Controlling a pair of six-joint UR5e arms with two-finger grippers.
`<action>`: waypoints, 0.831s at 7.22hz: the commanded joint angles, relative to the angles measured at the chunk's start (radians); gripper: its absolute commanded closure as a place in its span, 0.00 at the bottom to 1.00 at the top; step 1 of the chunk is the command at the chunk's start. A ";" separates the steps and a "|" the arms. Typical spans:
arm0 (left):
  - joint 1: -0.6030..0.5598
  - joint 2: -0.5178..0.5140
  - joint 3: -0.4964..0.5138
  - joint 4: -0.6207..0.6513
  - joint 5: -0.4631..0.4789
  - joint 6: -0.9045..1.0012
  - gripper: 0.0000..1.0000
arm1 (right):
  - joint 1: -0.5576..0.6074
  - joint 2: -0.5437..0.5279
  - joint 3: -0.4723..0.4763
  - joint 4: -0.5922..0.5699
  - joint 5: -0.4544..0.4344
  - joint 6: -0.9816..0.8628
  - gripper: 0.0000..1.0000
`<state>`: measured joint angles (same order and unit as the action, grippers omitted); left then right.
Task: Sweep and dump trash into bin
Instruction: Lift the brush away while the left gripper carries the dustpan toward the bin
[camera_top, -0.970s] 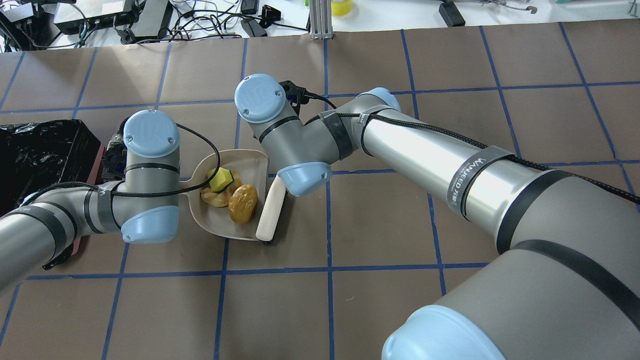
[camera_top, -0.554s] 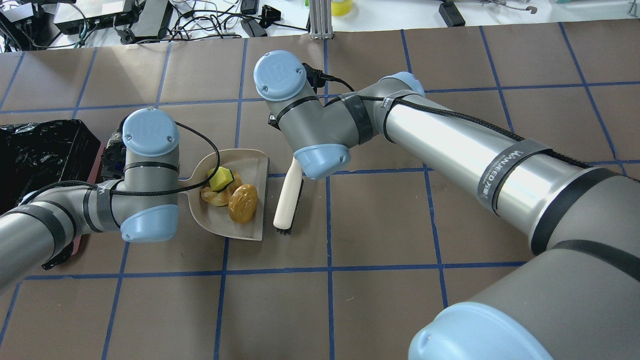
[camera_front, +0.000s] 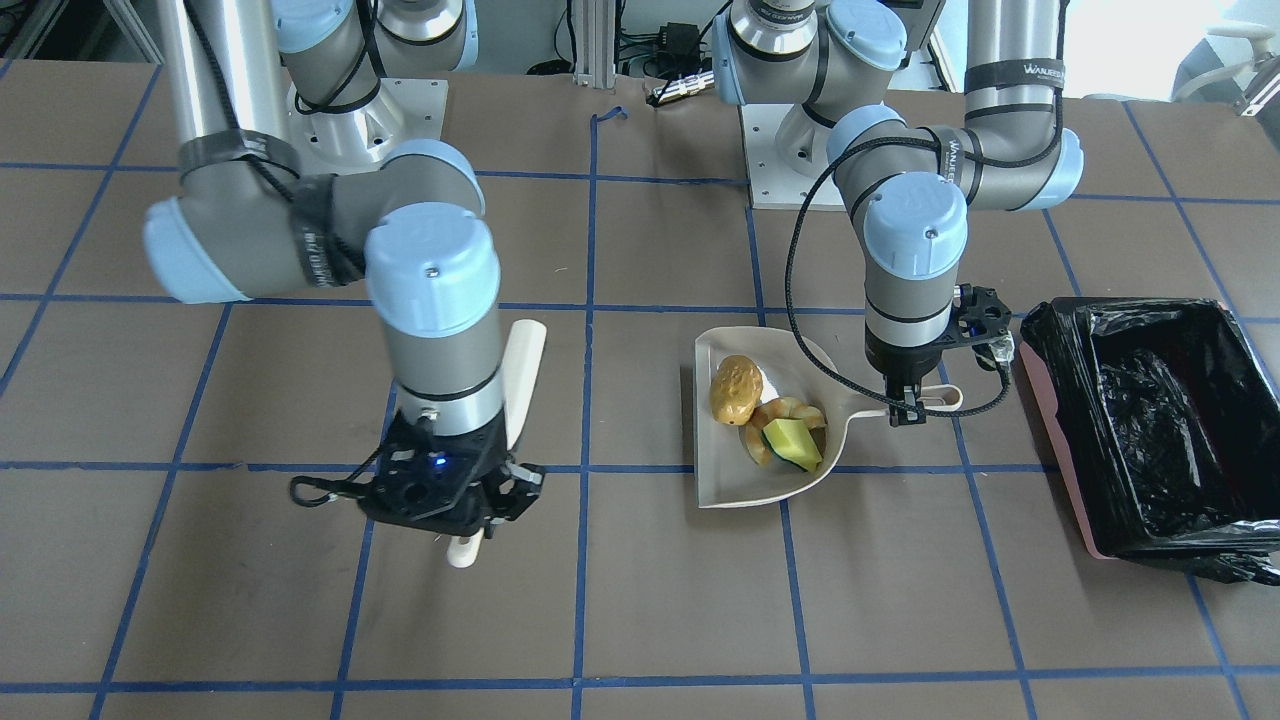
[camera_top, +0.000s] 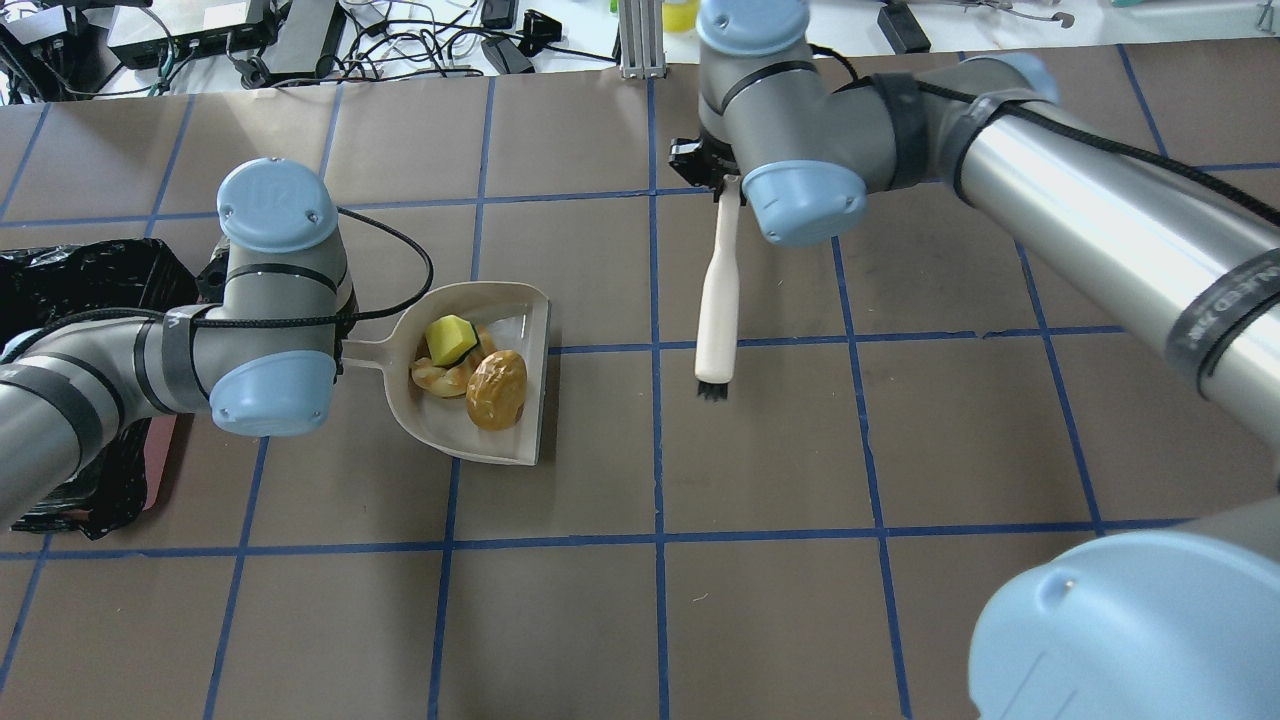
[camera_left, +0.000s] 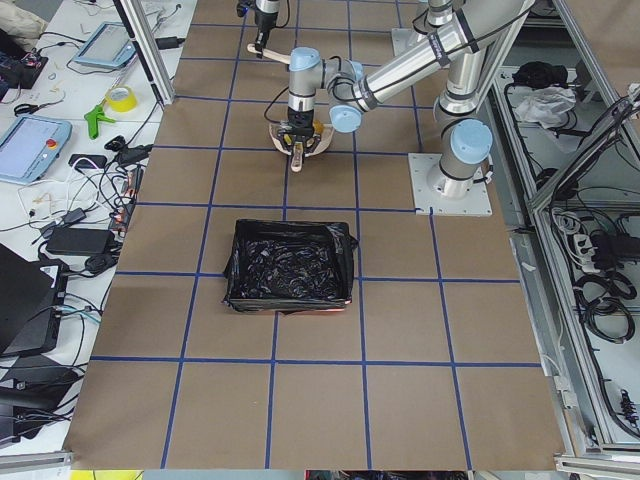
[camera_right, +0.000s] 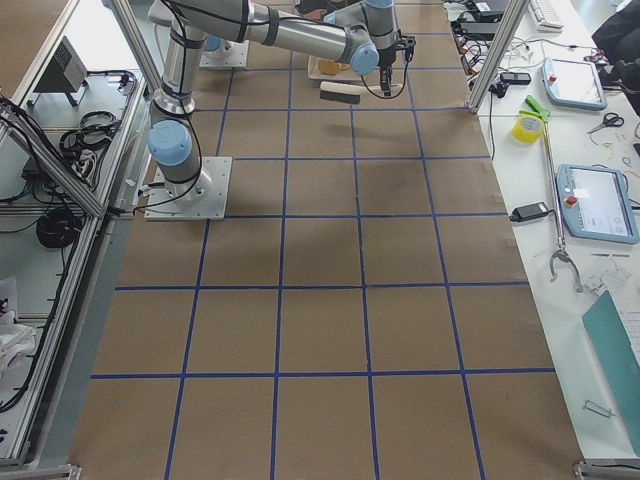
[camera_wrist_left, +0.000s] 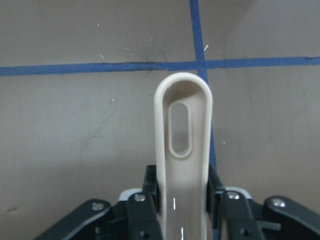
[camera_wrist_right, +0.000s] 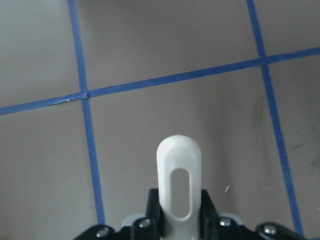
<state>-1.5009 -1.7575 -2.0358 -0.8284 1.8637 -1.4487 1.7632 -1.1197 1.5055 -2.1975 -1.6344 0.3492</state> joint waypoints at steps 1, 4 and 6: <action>0.025 -0.003 0.072 -0.069 -0.049 0.007 1.00 | -0.164 -0.014 -0.002 0.007 0.043 -0.253 1.00; 0.149 0.006 0.256 -0.202 -0.224 0.072 1.00 | -0.348 0.071 -0.071 -0.013 0.112 -0.499 1.00; 0.284 0.004 0.331 -0.239 -0.334 0.135 1.00 | -0.431 0.173 -0.178 -0.013 0.122 -0.527 1.00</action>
<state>-1.2981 -1.7522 -1.7535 -1.0380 1.5987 -1.3554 1.3815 -1.0075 1.3871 -2.2095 -1.5180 -0.1520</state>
